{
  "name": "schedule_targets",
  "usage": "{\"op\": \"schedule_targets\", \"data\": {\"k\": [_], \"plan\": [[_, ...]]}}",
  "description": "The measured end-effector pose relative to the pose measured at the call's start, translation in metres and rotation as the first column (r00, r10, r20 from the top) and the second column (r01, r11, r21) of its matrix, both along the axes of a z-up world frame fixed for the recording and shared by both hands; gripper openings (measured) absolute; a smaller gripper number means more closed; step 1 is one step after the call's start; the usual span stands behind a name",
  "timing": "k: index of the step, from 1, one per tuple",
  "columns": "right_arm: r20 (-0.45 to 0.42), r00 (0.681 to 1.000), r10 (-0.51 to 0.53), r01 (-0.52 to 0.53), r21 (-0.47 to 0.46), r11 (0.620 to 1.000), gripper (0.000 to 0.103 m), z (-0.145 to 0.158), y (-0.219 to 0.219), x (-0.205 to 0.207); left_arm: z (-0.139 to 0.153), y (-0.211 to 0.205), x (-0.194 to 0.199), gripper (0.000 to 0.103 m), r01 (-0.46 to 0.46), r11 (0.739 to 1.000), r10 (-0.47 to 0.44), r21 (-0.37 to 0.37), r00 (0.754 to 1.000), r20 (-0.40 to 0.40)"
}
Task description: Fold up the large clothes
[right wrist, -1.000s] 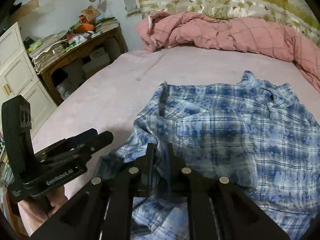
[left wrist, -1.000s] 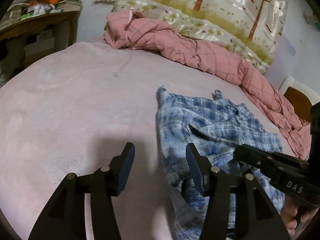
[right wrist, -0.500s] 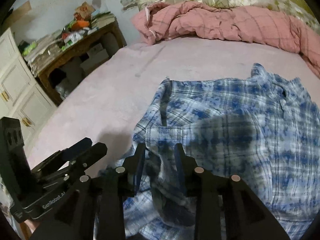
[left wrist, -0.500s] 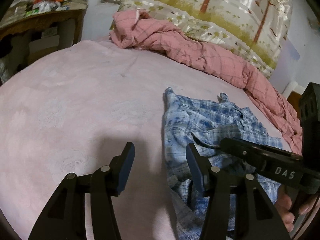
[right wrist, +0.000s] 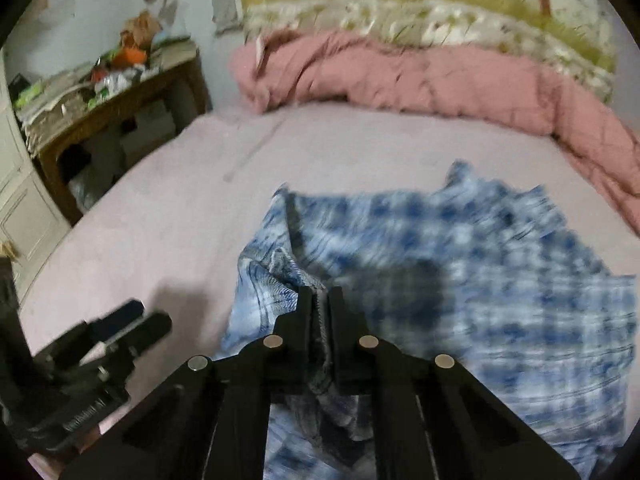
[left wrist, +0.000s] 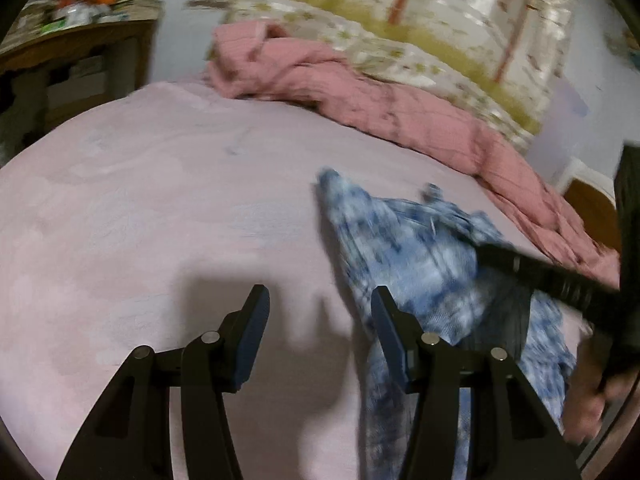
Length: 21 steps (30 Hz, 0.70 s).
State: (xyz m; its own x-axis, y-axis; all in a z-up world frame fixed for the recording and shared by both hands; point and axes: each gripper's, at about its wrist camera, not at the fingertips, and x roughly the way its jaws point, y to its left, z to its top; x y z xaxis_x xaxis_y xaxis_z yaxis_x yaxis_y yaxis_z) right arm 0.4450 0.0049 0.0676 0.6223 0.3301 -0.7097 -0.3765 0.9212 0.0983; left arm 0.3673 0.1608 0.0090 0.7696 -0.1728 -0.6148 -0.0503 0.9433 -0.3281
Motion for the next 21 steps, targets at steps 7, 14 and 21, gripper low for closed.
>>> {"op": "schedule_targets", "data": {"k": [7, 14, 21], "plan": [[0.084, 0.994, -0.076, 0.076, 0.007, 0.997, 0.005, 0.047, -0.061, 0.000, 0.024, -0.058, -0.014, 0.051, 0.283, 0.959, -0.284, 0.030, 0.956, 0.071], [0.030, 0.999, 0.012, -0.013, 0.043, 0.999, 0.004, 0.040, -0.063, -0.007, 0.027, -0.051, -0.009, 0.051, 0.077, 0.990, -0.078, 0.122, 0.997, -0.001], [-0.047, 0.990, 0.134, -0.131, 0.055, 0.990, 0.030, 0.008, 0.000, -0.014, 0.011, 0.031, -0.004, 0.041, -0.083, 0.996, 0.083, -0.009, 0.995, -0.049]]}}
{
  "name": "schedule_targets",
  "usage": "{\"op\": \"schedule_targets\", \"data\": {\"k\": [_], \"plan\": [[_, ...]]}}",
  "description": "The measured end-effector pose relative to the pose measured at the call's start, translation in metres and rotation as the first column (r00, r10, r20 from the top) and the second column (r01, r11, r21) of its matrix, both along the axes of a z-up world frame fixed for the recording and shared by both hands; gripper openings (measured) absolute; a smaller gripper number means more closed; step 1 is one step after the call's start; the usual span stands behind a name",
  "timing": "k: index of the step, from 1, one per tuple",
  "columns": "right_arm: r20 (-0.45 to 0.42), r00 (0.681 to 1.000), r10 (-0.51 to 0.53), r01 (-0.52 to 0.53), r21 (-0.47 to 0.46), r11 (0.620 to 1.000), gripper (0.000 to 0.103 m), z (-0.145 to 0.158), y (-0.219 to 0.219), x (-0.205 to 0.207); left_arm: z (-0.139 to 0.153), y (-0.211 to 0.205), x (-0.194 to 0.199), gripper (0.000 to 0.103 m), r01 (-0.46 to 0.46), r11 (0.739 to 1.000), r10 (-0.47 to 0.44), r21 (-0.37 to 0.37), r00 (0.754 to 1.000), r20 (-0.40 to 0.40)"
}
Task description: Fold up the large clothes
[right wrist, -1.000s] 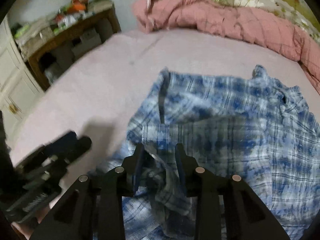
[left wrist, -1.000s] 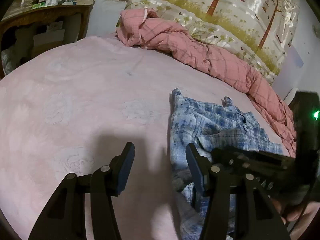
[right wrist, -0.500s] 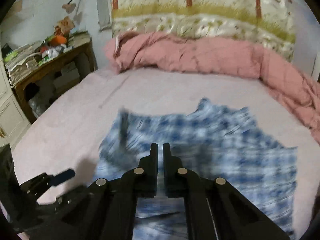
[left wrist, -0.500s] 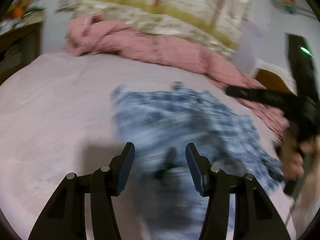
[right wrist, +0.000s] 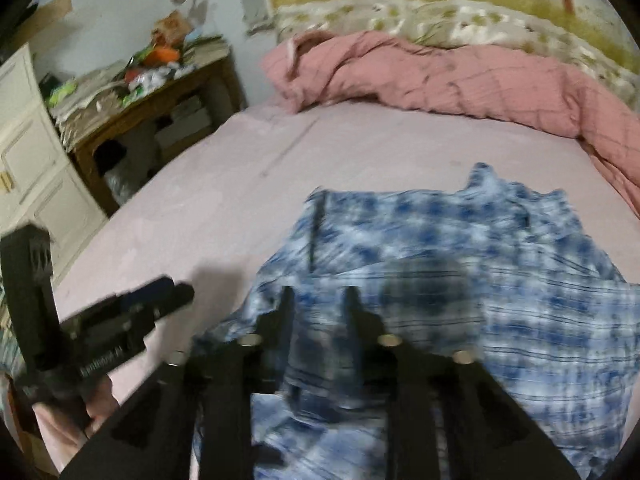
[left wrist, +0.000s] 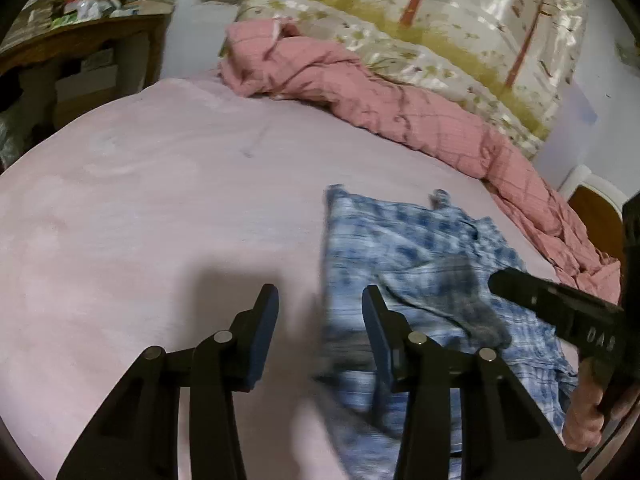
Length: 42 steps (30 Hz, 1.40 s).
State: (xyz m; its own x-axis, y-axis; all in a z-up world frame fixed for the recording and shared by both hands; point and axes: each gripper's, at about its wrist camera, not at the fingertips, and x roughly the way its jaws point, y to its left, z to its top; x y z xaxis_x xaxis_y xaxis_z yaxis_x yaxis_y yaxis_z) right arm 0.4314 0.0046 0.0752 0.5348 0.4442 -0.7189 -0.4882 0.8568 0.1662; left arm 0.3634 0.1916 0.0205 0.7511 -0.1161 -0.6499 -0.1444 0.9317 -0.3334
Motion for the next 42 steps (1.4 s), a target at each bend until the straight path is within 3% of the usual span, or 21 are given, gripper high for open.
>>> {"op": "schedule_targets", "data": {"k": [3, 6, 10, 13, 15, 17, 18, 20, 22, 25, 27, 29, 31, 33, 36, 37, 39, 41, 42], "plan": [[-0.018, 1.000, 0.025, -0.026, -0.044, 0.999, 0.030, -0.010, 0.024, -0.001, -0.006, 0.011, 0.002, 0.041, -0.001, 1.000, 0.000, -0.022, 1.000, -0.024], [-0.069, 0.997, 0.034, -0.040, -0.079, 0.996, 0.030, -0.026, 0.042, 0.008, -0.010, 0.002, 0.004, 0.041, 0.029, 1.000, -0.029, 0.008, 0.998, -0.049], [-0.104, 0.992, 0.069, -0.082, -0.132, 0.988, 0.030, -0.042, 0.061, 0.016, -0.014, 0.000, 0.008, 0.041, -0.003, 1.000, 0.005, 0.028, 0.998, -0.060], [-0.084, 0.993, 0.083, -0.101, -0.231, 0.968, 0.030, -0.049, 0.076, 0.014, -0.015, 0.003, 0.007, 0.041, -0.015, 1.000, 0.016, 0.023, 0.998, -0.059], [-0.051, 0.998, 0.026, -0.039, -0.290, 0.956, 0.025, -0.052, 0.076, 0.016, -0.014, 0.005, 0.007, 0.040, -0.029, 0.999, 0.030, 0.026, 0.998, -0.051], [-0.034, 0.998, -0.046, 0.035, -0.278, 0.960, 0.007, -0.047, 0.066, 0.019, -0.014, 0.006, 0.005, 0.036, -0.032, 0.999, 0.033, 0.017, 0.999, -0.043], [0.020, 0.994, -0.104, 0.105, -0.262, 0.959, 0.007, -0.038, 0.056, 0.019, -0.013, 0.006, 0.006, 0.032, -0.027, 1.000, 0.027, 0.013, 0.999, -0.038], [0.097, 0.988, -0.120, 0.139, -0.217, 0.966, 0.007, -0.018, 0.037, 0.017, -0.012, 0.002, 0.006, 0.029, 0.008, 1.000, -0.008, 0.003, 1.000, -0.025], [0.070, 0.994, -0.082, 0.094, -0.175, 0.980, 0.007, -0.005, 0.022, 0.016, -0.010, -0.008, 0.006, 0.029, 0.077, 0.997, -0.077, -0.023, 0.997, -0.008], [0.065, 0.993, -0.095, 0.105, -0.160, 0.981, 0.007, 0.007, 0.006, 0.014, -0.005, -0.026, 0.007, 0.029, 0.203, 0.978, -0.203, -0.053, 0.979, 0.018], [0.053, 0.994, -0.094, 0.100, -0.141, 0.985, 0.007, 0.013, -0.003, 0.015, 0.000, -0.042, 0.003, 0.034, 0.280, 0.959, -0.279, -0.033, 0.960, 0.042], [0.033, 0.996, -0.077, 0.080, -0.097, 0.992, 0.007, 0.017, -0.010, 0.015, 0.008, -0.055, -0.002, 0.054, 0.351, 0.936, -0.347, -0.032, 0.934, 0.079], [0.006, 0.999, -0.053, 0.053, -0.063, 0.997, 0.007, 0.018, -0.014, 0.015, 0.015, -0.065, -0.006, 0.059, 0.393, 0.919, -0.387, -0.037, 0.915, 0.116], [-0.022, 0.999, -0.044, 0.042, -0.051, 0.998, 0.007, 0.012, -0.011, 0.018, 0.014, -0.076, -0.004, 0.059, 0.403, 0.915, -0.400, -0.008, 0.912, 0.088], [-0.041, 0.998, -0.049, 0.047, -0.052, 0.998, 0.007, 0.003, -0.006, 0.021, -0.008, -0.085, 0.010, 0.057, 0.364, 0.927, -0.362, 0.090, 0.931, -0.046], [-0.045, 0.998, -0.052, 0.050, -0.051, 0.997, 0.007, 0.000, -0.004, 0.023, -0.019, -0.083, 0.016, 0.054, 0.364, 0.926, -0.357, 0.098, 0.931, -0.078], [-0.055, 0.997, -0.057, 0.055, -0.042, 0.998, 0.007, -0.005, -0.002, 0.024, -0.038, -0.075, 0.028, 0.030, 0.342, 0.937, -0.330, 0.076, 0.934, -0.136], [-0.073, 0.996, -0.048, 0.047, -0.024, 0.999, 0.007, -0.009, -0.002, 0.025, -0.042, -0.060, 0.030, 0.005, 0.296, 0.955, -0.292, 0.017, 0.949, -0.115], [-0.078, 0.996, -0.046, 0.045, -0.022, 0.999, 0.007, -0.011, -0.002, 0.026, -0.039, -0.054, 0.030, 0.004, 0.273, 0.962, -0.271, 0.010, 0.957, -0.100]]}}
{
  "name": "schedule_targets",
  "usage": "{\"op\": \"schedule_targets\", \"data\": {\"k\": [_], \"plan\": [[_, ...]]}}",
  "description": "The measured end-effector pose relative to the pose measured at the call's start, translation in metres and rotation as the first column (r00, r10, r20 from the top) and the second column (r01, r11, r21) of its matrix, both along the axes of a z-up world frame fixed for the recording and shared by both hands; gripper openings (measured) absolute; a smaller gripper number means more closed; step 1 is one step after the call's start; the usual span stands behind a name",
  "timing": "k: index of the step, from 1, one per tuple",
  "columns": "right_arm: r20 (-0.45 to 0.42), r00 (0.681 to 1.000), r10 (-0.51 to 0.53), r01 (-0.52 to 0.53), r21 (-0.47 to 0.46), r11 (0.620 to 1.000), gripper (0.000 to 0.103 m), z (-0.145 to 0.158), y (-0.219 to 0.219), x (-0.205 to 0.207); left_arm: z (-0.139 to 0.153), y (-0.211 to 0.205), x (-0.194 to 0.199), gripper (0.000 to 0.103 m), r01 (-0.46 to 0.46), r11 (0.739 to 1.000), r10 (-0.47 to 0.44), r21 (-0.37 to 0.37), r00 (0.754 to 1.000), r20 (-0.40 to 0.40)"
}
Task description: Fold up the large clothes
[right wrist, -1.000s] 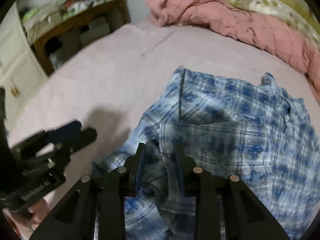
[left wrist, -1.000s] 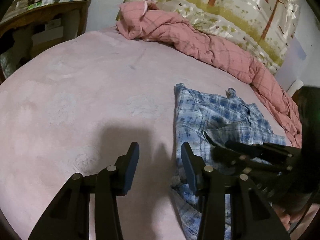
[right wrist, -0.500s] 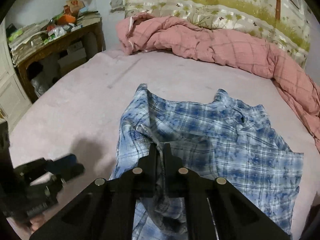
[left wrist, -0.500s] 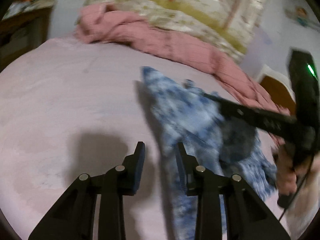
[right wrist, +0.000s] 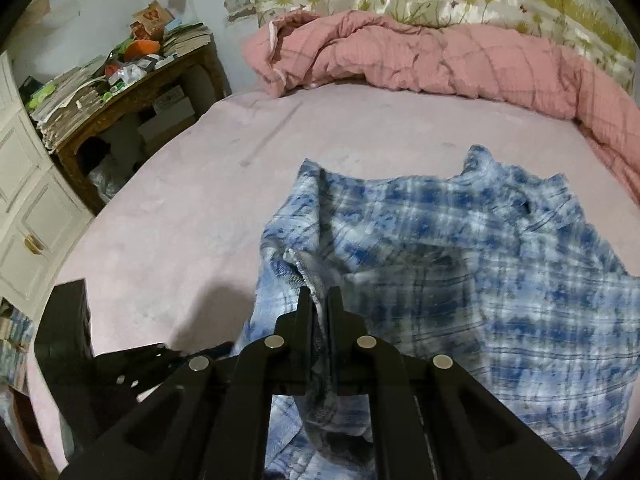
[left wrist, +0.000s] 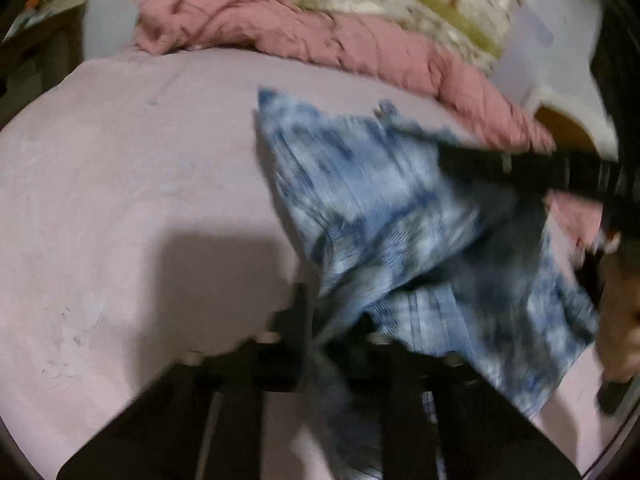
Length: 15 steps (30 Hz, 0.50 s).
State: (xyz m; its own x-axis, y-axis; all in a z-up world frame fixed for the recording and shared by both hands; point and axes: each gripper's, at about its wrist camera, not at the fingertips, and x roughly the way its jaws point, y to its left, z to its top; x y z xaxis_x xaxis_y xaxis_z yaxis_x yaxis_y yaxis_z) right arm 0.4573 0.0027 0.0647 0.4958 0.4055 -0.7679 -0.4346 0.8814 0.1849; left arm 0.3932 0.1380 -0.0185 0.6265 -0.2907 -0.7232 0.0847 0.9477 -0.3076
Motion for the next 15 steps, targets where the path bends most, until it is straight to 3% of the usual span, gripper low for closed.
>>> {"op": "schedule_targets", "data": {"k": [3, 6, 9, 11, 13, 15], "plan": [[0.052, 0.998, -0.027, 0.029, -0.048, 0.998, 0.007, 0.003, 0.000, -0.002, 0.002, 0.011, 0.000, 0.004, -0.102, 0.991, 0.102, 0.090, 0.995, 0.006], [0.072, 0.996, -0.049, 0.054, -0.067, 0.996, 0.003, 0.007, -0.008, -0.001, -0.010, 0.018, 0.004, 0.004, -0.106, 0.991, 0.110, 0.076, 0.993, -0.053], [0.078, 0.996, -0.052, 0.057, -0.071, 0.996, 0.003, 0.012, -0.019, -0.001, -0.001, 0.011, -0.003, 0.004, -0.088, 0.993, 0.088, 0.081, 0.996, 0.003], [0.075, 0.997, 0.005, -0.001, -0.057, 0.998, 0.003, 0.016, -0.019, -0.005, 0.010, 0.004, -0.012, 0.006, -0.067, 0.994, 0.062, 0.082, 0.997, 0.054], [0.066, 0.996, 0.054, -0.051, -0.050, 0.997, 0.004, 0.017, -0.012, -0.009, 0.012, 0.003, -0.011, 0.008, -0.056, 0.994, 0.051, 0.098, 0.997, 0.057], [0.042, 0.996, 0.073, -0.071, -0.039, 0.997, 0.018, 0.015, 0.000, -0.010, 0.008, 0.007, -0.007, 0.010, -0.081, 0.989, 0.077, 0.126, 0.996, 0.035]]}}
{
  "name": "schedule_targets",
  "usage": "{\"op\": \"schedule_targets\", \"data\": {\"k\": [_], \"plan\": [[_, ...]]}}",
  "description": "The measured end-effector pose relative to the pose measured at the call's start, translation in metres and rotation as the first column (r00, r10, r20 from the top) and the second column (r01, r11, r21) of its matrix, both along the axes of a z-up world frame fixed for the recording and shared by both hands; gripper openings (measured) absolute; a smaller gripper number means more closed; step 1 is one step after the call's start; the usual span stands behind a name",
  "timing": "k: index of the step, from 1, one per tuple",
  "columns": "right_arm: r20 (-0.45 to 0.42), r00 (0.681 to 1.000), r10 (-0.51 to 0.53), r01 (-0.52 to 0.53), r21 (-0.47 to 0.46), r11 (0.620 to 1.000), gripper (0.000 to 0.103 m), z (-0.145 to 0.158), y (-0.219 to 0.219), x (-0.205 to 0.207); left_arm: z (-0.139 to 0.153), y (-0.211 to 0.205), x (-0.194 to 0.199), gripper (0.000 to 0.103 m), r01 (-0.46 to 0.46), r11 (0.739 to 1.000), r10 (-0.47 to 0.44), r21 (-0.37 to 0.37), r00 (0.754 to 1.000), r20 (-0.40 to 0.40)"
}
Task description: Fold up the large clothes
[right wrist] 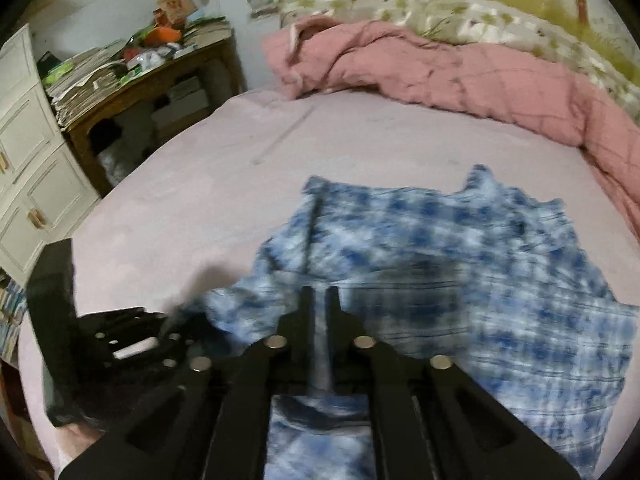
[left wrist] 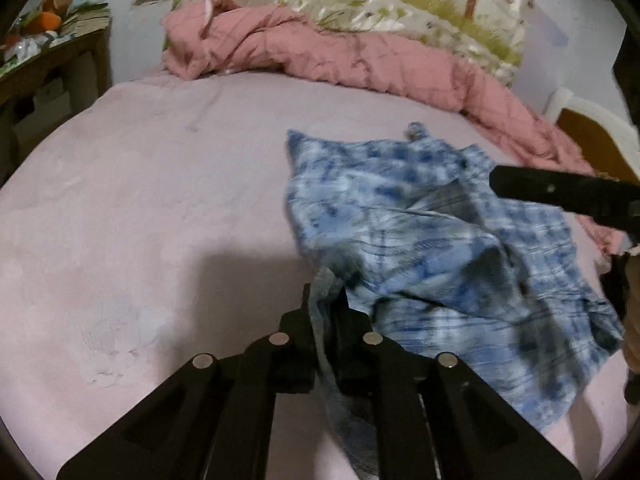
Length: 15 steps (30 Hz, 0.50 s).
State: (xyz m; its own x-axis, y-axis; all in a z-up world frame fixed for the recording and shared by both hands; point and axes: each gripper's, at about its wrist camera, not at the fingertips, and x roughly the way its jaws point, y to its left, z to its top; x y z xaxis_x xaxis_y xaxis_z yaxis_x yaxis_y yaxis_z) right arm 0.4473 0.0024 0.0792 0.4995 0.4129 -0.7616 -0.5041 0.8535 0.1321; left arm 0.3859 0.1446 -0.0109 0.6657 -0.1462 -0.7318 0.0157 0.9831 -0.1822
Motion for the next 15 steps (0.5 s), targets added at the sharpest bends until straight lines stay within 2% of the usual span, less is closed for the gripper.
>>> {"op": "schedule_targets", "data": {"k": [2, 4, 6, 9, 11, 13, 14, 15], "plan": [[-0.020, 1.000, 0.012, -0.011, 0.015, 1.000, 0.027, -0.003, 0.016, 0.001, -0.001, 0.012, 0.001, 0.031, -0.044, 0.999, 0.044, -0.024, 0.999, -0.005], [-0.041, 0.999, 0.012, -0.012, -0.006, 1.000, 0.027, -0.010, 0.032, 0.005, 0.011, 0.027, -0.005, 0.038, -0.052, 0.990, 0.059, -0.130, 0.997, 0.053], [-0.065, 0.998, 0.000, -0.002, -0.041, 0.999, 0.027, -0.021, 0.043, 0.008, 0.018, 0.039, -0.011, 0.038, -0.052, 0.976, 0.072, -0.212, 0.994, 0.086], [-0.119, 0.993, 0.013, -0.022, -0.077, 0.997, 0.027, -0.043, 0.053, 0.008, 0.021, 0.045, -0.011, 0.038, -0.107, 0.976, 0.127, -0.189, 0.988, 0.093], [-0.103, 0.995, 0.002, -0.014, -0.115, 0.993, 0.027, -0.052, 0.054, 0.004, 0.016, 0.049, -0.009, 0.038, -0.131, 0.972, 0.148, -0.196, 0.986, 0.073], [-0.086, 0.996, -0.022, 0.012, -0.114, 0.993, 0.018, -0.053, 0.050, 0.003, 0.012, 0.049, -0.007, 0.038, -0.139, 0.970, 0.152, -0.199, 0.987, 0.052], [-0.083, 0.996, -0.029, 0.021, -0.101, 0.995, 0.005, -0.052, 0.047, 0.003, 0.011, 0.048, -0.006, 0.038, -0.141, 0.972, 0.154, -0.189, 0.987, 0.052], [-0.079, 0.996, -0.036, 0.028, -0.097, 0.995, 0.005, -0.051, 0.045, 0.003, 0.011, 0.046, -0.005, 0.038, -0.137, 0.973, 0.150, -0.183, 0.987, 0.055]]}}
